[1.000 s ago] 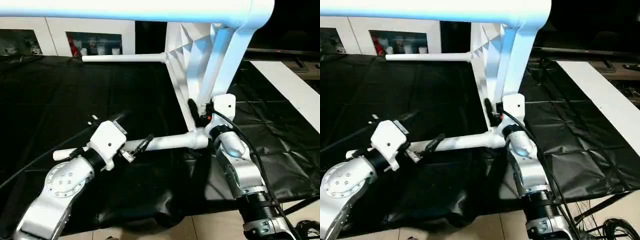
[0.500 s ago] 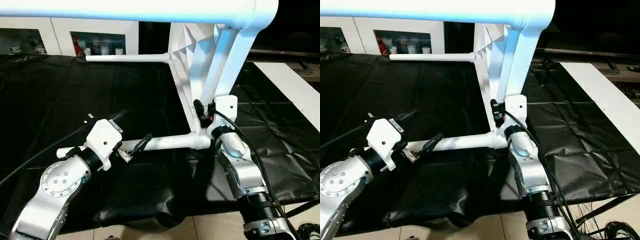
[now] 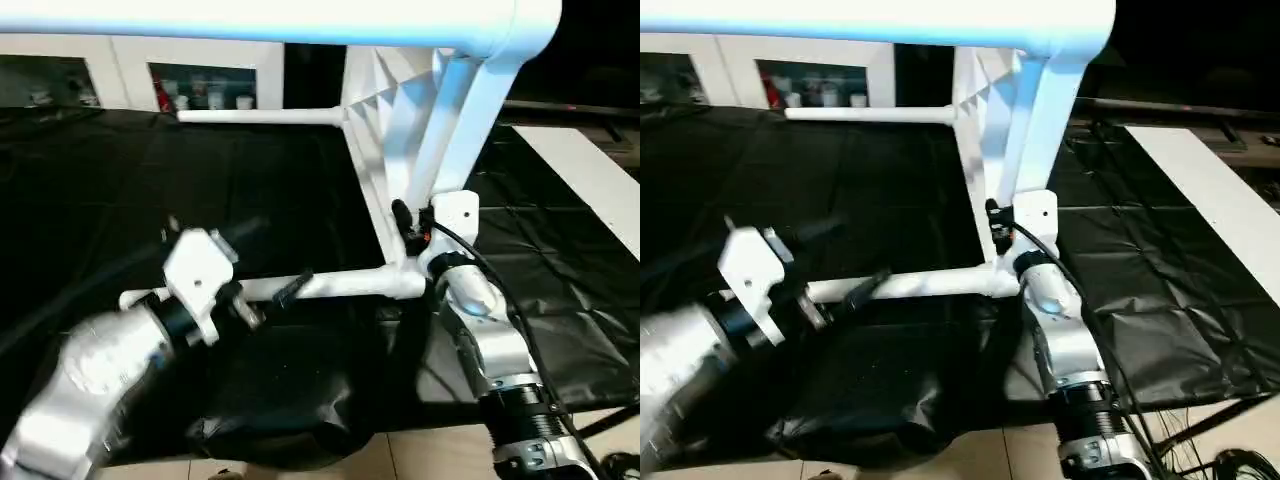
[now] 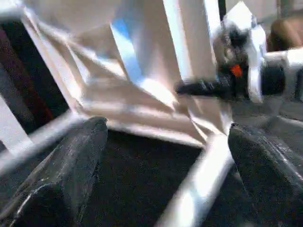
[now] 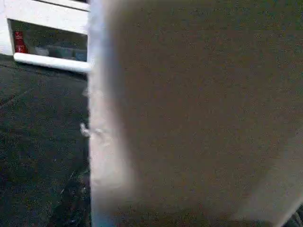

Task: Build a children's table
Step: Flip table

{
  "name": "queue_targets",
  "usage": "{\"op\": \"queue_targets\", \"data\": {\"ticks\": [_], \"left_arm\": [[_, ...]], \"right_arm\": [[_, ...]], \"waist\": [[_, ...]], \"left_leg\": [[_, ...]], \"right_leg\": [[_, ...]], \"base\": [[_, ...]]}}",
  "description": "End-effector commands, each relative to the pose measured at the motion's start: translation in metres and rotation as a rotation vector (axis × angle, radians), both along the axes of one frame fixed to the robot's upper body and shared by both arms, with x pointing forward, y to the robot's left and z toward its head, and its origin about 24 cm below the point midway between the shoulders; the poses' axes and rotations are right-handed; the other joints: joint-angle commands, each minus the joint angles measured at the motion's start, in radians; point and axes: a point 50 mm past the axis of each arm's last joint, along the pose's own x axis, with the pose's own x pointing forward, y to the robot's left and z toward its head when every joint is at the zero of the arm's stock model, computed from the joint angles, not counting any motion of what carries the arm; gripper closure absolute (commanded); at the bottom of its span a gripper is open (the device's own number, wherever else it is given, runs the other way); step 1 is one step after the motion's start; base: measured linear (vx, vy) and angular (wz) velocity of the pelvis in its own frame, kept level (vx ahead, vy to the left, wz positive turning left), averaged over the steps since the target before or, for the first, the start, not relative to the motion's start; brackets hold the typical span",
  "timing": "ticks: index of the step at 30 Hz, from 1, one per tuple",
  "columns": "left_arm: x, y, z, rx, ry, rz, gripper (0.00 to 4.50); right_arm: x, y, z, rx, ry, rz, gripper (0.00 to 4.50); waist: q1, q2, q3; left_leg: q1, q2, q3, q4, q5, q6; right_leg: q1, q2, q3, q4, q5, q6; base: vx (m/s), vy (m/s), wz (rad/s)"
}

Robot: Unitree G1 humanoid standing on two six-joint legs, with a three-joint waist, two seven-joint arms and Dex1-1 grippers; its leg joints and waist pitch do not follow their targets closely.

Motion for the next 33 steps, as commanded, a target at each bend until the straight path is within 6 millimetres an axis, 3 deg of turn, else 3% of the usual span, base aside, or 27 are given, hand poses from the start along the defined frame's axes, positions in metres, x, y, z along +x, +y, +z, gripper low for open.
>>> {"op": "queue_targets", "data": {"ticks": [1,5,9,10,15,18,19,21,24,26,30,33], "left_arm": [[0.000,0.004,0.030,0.112,-0.202,0.032,0.00],[0.009,0.023,0.057,0.255,-0.454,0.192,0.00],[0.013,0.042,0.073,0.323,-0.589,0.346,0.00],[0.010,0.051,0.089,0.352,-0.717,0.417,0.00],[0.003,0.050,0.109,0.362,-0.900,0.452,0.00],[-0.001,0.049,0.117,0.383,-1.022,0.469,0.00],[0.000,0.048,0.116,0.381,-1.028,0.455,0.00],[0.007,0.045,0.099,0.382,-0.880,0.364,0.00],[0.014,0.039,0.056,0.428,-0.624,0.231,0.00],[0.015,0.037,0.045,0.410,-0.558,0.206,0.00],[0.013,0.028,0.047,0.378,-0.554,0.150,0.00],[0.011,0.021,0.050,0.364,-0.550,0.105,0.00]], "right_arm": [[0.001,-0.014,0.004,-0.064,-0.033,-0.029,2.54],[0.002,-0.016,0.007,-0.068,-0.057,-0.019,2.54],[0.002,-0.016,0.013,-0.101,-0.109,0.017,2.54],[0.002,-0.017,0.016,-0.128,-0.134,0.034,2.54],[0.003,-0.022,0.016,-0.138,-0.135,0.029,2.54],[0.003,-0.023,0.016,-0.140,-0.138,0.030,2.54],[0.003,-0.023,0.016,-0.140,-0.139,0.031,2.54],[0.004,-0.022,0.016,-0.136,-0.138,0.034,2.54],[0.006,-0.019,0.018,-0.130,-0.142,0.043,2.54],[0.006,-0.018,0.018,-0.129,-0.144,0.045,2.54],[0.006,-0.015,0.018,-0.122,-0.142,0.050,2.54],[0.007,-0.012,0.016,-0.120,-0.138,0.059,2.54]], "waist": [[-0.003,0.016,-0.055],[-0.008,0.015,-0.056],[-0.005,0.017,-0.061],[-0.005,0.022,-0.061],[-0.003,0.020,-0.063],[0.000,0.020,-0.069],[0.001,0.021,-0.071],[0.003,0.023,-0.075],[0.002,0.028,-0.067],[0.001,0.026,-0.065],[0.000,0.027,-0.061],[-0.001,0.027,-0.061]], "left_leg": [[0.016,0.029,-0.009,-0.068,-0.121,-0.061],[0.010,0.027,-0.010,-0.065,-0.091,-0.059],[0.011,0.026,-0.009,-0.060,-0.065,-0.054],[0.011,0.026,-0.010,-0.061,-0.068,-0.055],[0.009,0.028,-0.010,-0.059,-0.049,-0.044],[0.006,0.025,-0.010,-0.052,0.003,-0.022],[0.006,0.025,-0.009,-0.050,0.016,-0.019],[0.003,0.021,-0.009,-0.046,0.062,-0.018],[0.004,0.024,-0.008,-0.053,-0.008,-0.029],[0.005,0.027,-0.007,-0.055,-0.036,-0.030],[0.006,0.029,-0.007,-0.060,-0.089,-0.040],[0.006,0.029,-0.007,-0.060,-0.093,-0.042]], "right_leg": [[0.035,-0.058,0.046,-0.067,0.002,-0.079],[0.041,-0.060,0.046,-0.063,0.035,-0.070],[0.039,-0.057,0.045,-0.055,0.107,-0.089],[0.039,-0.057,0.044,-0.055,0.109,-0.096],[0.041,-0.060,0.044,-0.049,0.132,-0.121],[0.043,-0.058,0.044,-0.043,0.208,-0.135],[0.043,-0.058,0.044,-0.041,0.229,-0.137],[0.042,-0.054,0.041,-0.032,0.296,-0.148],[0.036,-0.058,0.041,-0.039,0.217,-0.159],[0.034,-0.058,0.042,-0.044,0.182,-0.157],[0.033,-0.062,0.043,-0.051,0.089,-0.153],[0.031,-0.062,0.044,-0.052,0.074,-0.148]], "base": [[0.000,0.000,0.00],[0.000,0.000,0.00],[0.000,0.000,0.00],[0.000,0.000,0.00],[0.000,0.000,0.00],[0.000,0.000,0.00],[0.000,0.000,0.00],[0.000,0.000,0.00],[0.000,0.000,0.00],[0.000,0.000,0.00],[0.000,0.000,0.00],[0.000,0.000,0.00]]}}
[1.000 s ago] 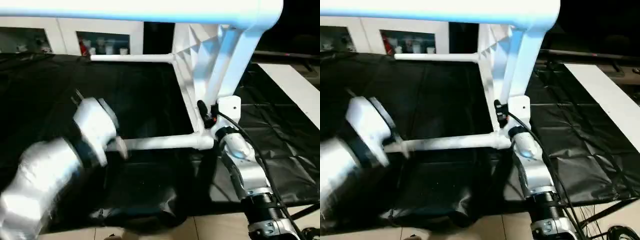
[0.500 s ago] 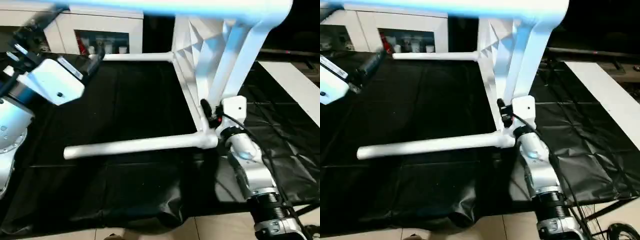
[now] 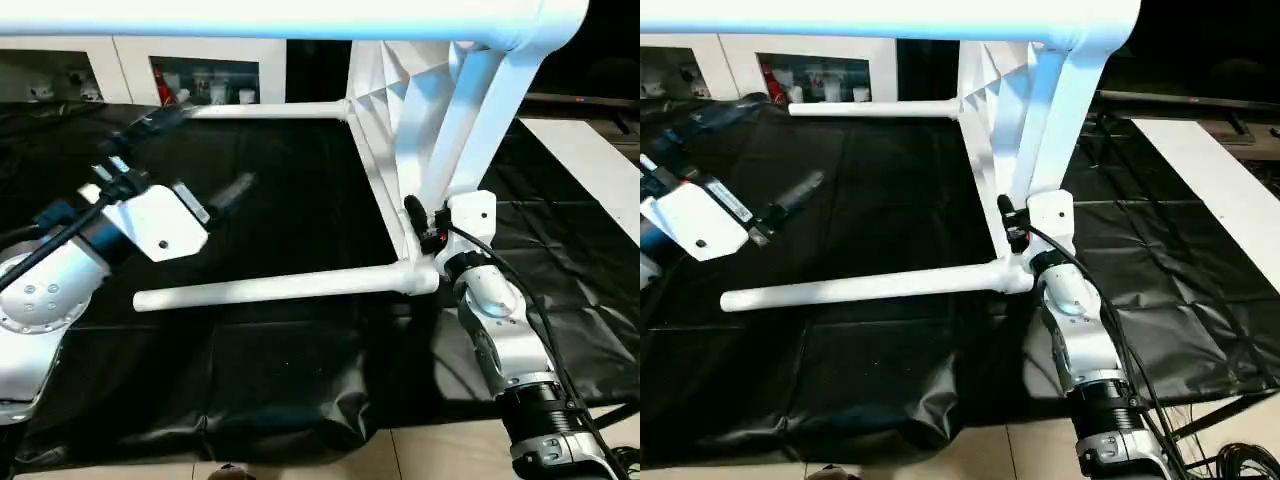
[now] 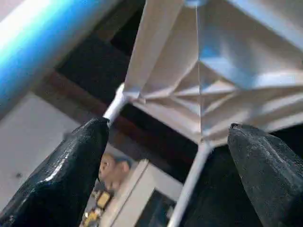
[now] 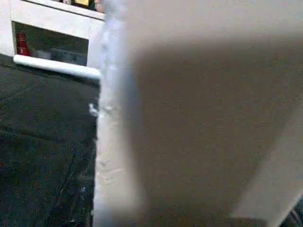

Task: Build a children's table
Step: Flip table

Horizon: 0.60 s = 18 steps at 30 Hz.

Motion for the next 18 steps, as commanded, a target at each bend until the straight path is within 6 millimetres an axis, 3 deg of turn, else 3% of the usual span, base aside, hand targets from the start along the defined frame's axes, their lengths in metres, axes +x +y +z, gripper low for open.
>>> {"op": "queue_targets", "data": {"ticks": [1,2,3,5,10,13,18], "left_arm": [[-0.003,-0.008,0.003,0.000,0.009,-0.049,0.00],[-0.004,-0.010,0.004,-0.001,0.009,-0.061,0.00],[-0.005,-0.013,0.010,-0.017,-0.039,-0.075,0.00],[-0.007,-0.019,0.016,-0.041,-0.081,-0.099,0.00],[-0.015,-0.045,0.045,-0.136,-0.308,-0.174,0.00],[-0.015,-0.037,0.058,-0.125,-0.439,-0.086,0.00],[-0.006,-0.017,0.064,-0.046,-0.503,0.079,0.00]], "right_arm": [[0.004,0.003,0.015,-0.078,-0.075,0.021,2.54],[0.004,0.004,0.015,-0.078,-0.074,0.024,2.54],[0.004,0.004,0.015,-0.078,-0.074,0.027,2.54],[0.004,0.004,0.014,-0.079,-0.074,0.028,2.54],[0.005,0.005,0.013,-0.083,-0.066,0.032,2.54],[0.006,0.006,0.013,-0.083,-0.066,0.034,2.54],[0.007,0.007,0.014,-0.081,-0.066,0.037,2.54]], "waist": [[0.001,0.016,-0.067],[0.001,0.016,-0.067],[0.001,0.006,-0.066],[0.002,0.011,-0.068],[0.001,0.001,-0.068],[-0.005,-0.002,-0.066],[-0.003,0.005,-0.065]], "left_leg": [[0.023,0.029,-0.007,-0.063,-0.099,-0.047],[0.022,0.029,-0.006,-0.062,-0.096,-0.047],[0.020,0.029,-0.005,-0.062,-0.092,-0.042],[0.021,0.029,-0.005,-0.061,-0.083,-0.038],[0.017,0.029,-0.005,-0.059,-0.080,-0.030],[0.012,0.028,-0.005,-0.058,-0.094,-0.024],[0.020,0.029,-0.007,-0.060,-0.126,-0.035]], "right_leg": [[0.048,-0.061,0.044,-0.055,0.065,-0.145],[0.048,-0.061,0.045,-0.055,0.068,-0.145],[0.050,-0.061,0.045,-0.056,0.064,-0.142],[0.049,-0.061,0.046,-0.055,0.074,-0.141],[0.053,-0.062,0.044,-0.056,0.076,-0.141],[0.054,-0.062,0.045,-0.063,0.029,-0.119],[0.042,-0.062,0.043,-0.066,-0.041,-0.110]], "base": [[0.000,0.000,0.00],[0.000,0.000,0.00],[0.000,0.000,0.00],[0.000,0.000,0.00],[0.000,0.000,0.00],[0.000,0.000,0.00],[0.000,0.000,0.00]]}}
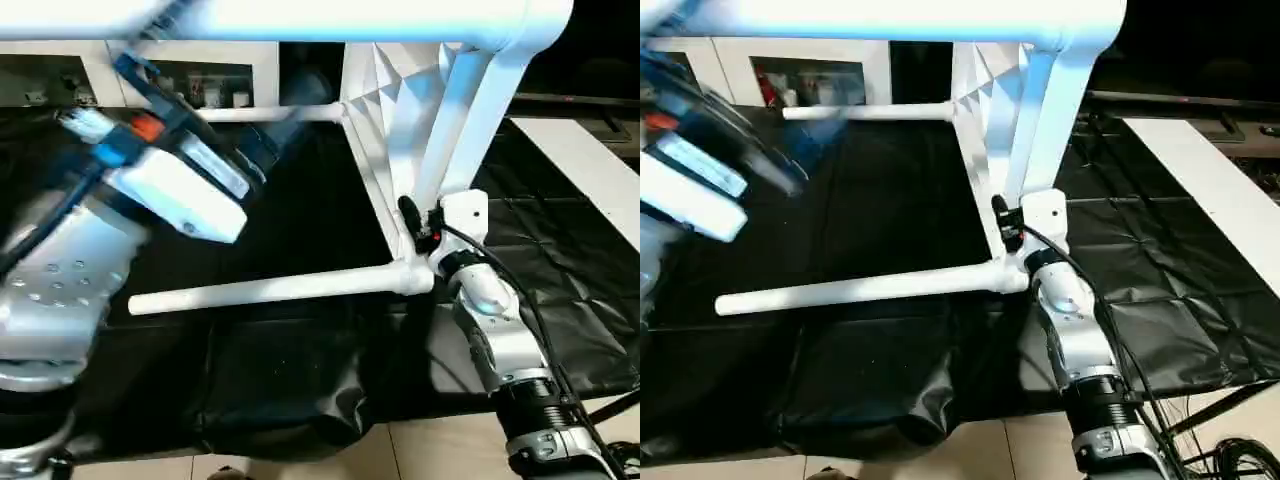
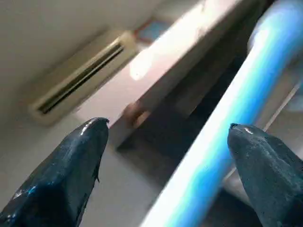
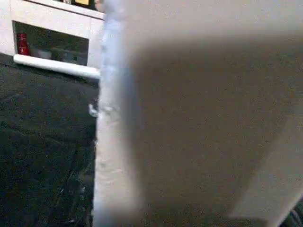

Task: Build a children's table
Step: Flip table

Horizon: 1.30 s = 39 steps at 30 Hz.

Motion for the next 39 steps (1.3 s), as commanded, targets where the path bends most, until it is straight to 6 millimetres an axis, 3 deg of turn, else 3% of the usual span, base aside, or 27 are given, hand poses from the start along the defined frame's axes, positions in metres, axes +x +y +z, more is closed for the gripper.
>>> {"op": "queue_targets", "data": {"ticks": [1,4,5,11,12,25,32,39], "left_arm": [[0.005,0.007,-0.002,0.042,-0.002,0.076,0.00],[0.010,0.017,-0.007,0.067,0.026,0.161,0.00],[0.015,0.030,-0.008,0.057,0.036,0.262,0.00],[0.019,0.047,0.004,-0.090,-0.024,0.365,0.17],[0.020,0.048,0.005,-0.095,-0.029,0.367,0.46],[0.018,0.037,-0.002,-0.101,0.028,0.278,1.39],[0.016,0.039,-0.012,-0.119,0.055,0.301,1.79],[0.014,0.049,-0.018,-0.239,0.079,0.327,2.05]], "right_arm": [[0.004,0.002,0.016,-0.078,-0.079,0.026,2.54],[0.004,0.003,0.016,-0.076,-0.082,0.027,2.54],[0.004,0.003,0.017,-0.075,-0.087,0.029,2.54],[0.004,0.002,0.018,-0.079,-0.096,0.037,2.54],[0.004,0.002,0.019,-0.081,-0.099,0.039,2.54],[0.009,-0.008,0.034,-0.137,-0.164,0.032,2.54],[0.016,-0.022,0.062,-0.213,-0.259,0.013,2.54],[0.024,-0.036,0.112,-0.273,-0.400,0.000,2.54]], "waist": [[0.001,0.006,-0.065],[0.002,0.008,-0.065],[0.002,0.009,-0.066],[0.003,0.008,-0.068],[0.004,0.007,-0.068],[0.007,0.002,-0.069],[0.009,-0.001,-0.070],[0.015,-0.006,-0.069]], "left_leg": [[0.020,0.030,-0.008,-0.061,-0.136,-0.041],[0.019,0.030,-0.009,-0.061,-0.143,-0.045],[0.019,0.029,-0.008,-0.061,-0.142,-0.044],[0.018,0.029,-0.009,-0.060,-0.122,-0.034],[0.016,0.028,-0.009,-0.059,-0.121,-0.029],[0.014,0.027,-0.007,-0.056,-0.101,-0.009],[0.012,0.026,-0.006,-0.053,-0.081,0.005],[0.014,0.027,-0.003,-0.050,-0.085,0.015]], "right_leg": [[0.043,-0.062,0.043,-0.069,-0.046,-0.113],[0.041,-0.063,0.043,-0.066,-0.037,-0.120],[0.041,-0.063,0.043,-0.066,-0.031,-0.122],[0.043,-0.062,0.042,-0.062,0.015,-0.144],[0.044,-0.063,0.042,-0.063,0.019,-0.144],[0.044,-0.064,0.042,-0.061,0.026,-0.151],[0.046,-0.062,0.041,-0.060,0.045,-0.150],[0.044,-0.061,0.041,-0.062,0.021,-0.151]], "base": [[0.000,0.000,0.00],[0.000,0.000,0.00],[0.000,0.000,0.00],[0.000,0.000,0.00],[0.000,0.000,0.00],[0.000,0.000,0.00],[0.000,0.000,0.00],[0.000,0.000,0.00]]}}
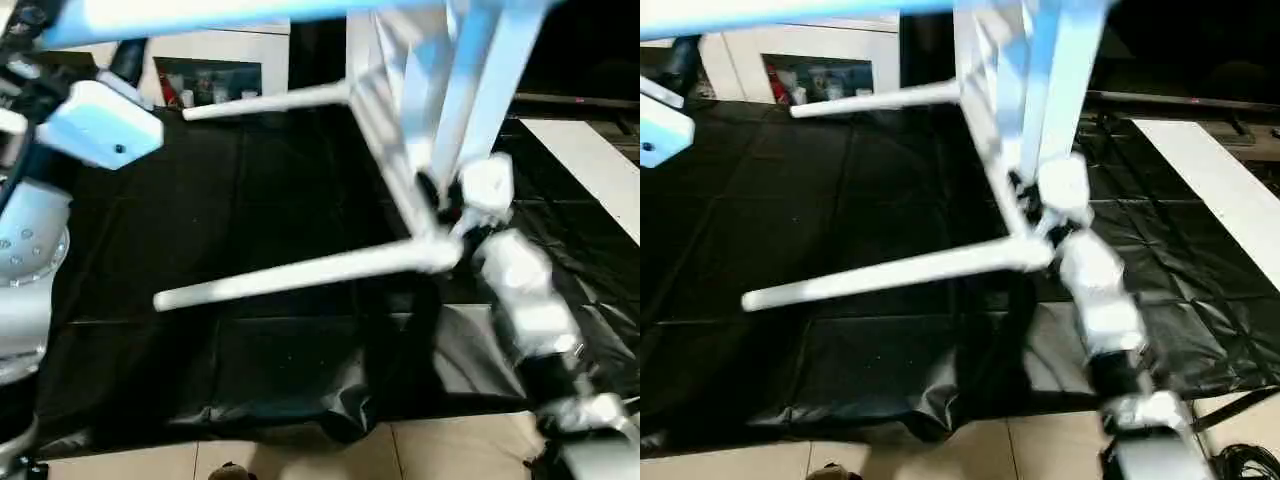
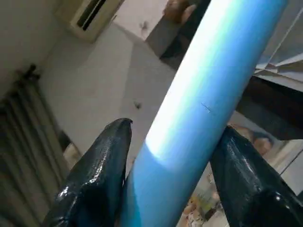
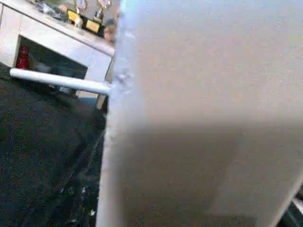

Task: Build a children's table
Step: Flip table

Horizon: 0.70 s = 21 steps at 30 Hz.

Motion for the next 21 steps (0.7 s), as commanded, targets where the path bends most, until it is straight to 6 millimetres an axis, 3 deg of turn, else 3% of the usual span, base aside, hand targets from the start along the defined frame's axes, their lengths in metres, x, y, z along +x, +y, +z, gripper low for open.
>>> {"op": "queue_targets", "data": {"ticks": [1,3,7,10,12,18,21], "left_arm": [[-0.002,0.003,-0.005,-0.101,0.006,-0.025,2.10],[-0.003,0.007,-0.006,-0.120,0.008,-0.014,2.10],[-0.004,0.018,-0.010,-0.235,0.011,0.015,2.25],[-0.003,0.020,-0.011,-0.262,0.012,0.023,2.36],[-0.003,0.023,-0.015,-0.327,0.014,0.034,2.48],[-0.003,0.029,-0.029,-0.445,0.051,0.039,2.64],[-0.003,0.031,-0.035,-0.512,0.054,0.036,2.71]], "right_arm": [[0.000,-0.009,0.071,-0.098,-0.286,0.002,2.54],[0.001,-0.011,0.084,-0.116,-0.321,0.010,2.54],[0.000,-0.022,0.143,-0.184,-0.449,0.023,2.54],[-0.001,-0.025,0.163,-0.208,-0.488,0.034,2.54],[-0.004,-0.028,0.190,-0.273,-0.534,0.062,2.55],[-0.010,-0.021,0.219,-0.367,-0.539,0.190,2.56],[-0.014,-0.015,0.227,-0.370,-0.541,0.268,2.56]], "waist": [[0.000,-0.010,-0.071],[0.002,-0.009,-0.075],[0.003,-0.016,-0.081],[0.005,-0.013,-0.076],[0.005,-0.014,-0.076],[0.005,-0.024,-0.071],[0.005,-0.022,-0.068]], "left_leg": [[0.019,0.027,-0.003,-0.052,-0.083,0.013],[0.019,0.027,-0.003,-0.047,-0.067,0.022],[0.010,0.023,-0.001,-0.038,0.007,0.056],[0.012,0.027,0.000,-0.037,-0.029,0.059],[0.014,0.032,-0.002,-0.037,-0.026,0.051],[0.008,0.036,-0.003,-0.031,-0.034,0.052],[0.014,0.039,-0.003,-0.032,-0.066,0.036]], "right_leg": [[0.049,-0.060,0.042,-0.061,0.022,-0.152],[0.050,-0.059,0.041,-0.057,0.046,-0.157],[0.052,-0.053,0.038,-0.044,0.147,-0.179],[0.044,-0.055,0.038,-0.048,0.114,-0.191],[0.043,-0.053,0.036,-0.046,0.133,-0.199],[0.041,-0.056,0.035,-0.043,0.133,-0.217],[0.037,-0.057,0.035,-0.045,0.113,-0.216]], "base": [[0.000,0.000,0.00],[0.000,0.000,0.00],[0.000,0.000,0.00],[0.000,0.000,0.00],[0.000,0.000,0.00],[0.000,0.000,0.00],[0.000,0.000,0.00]]}}
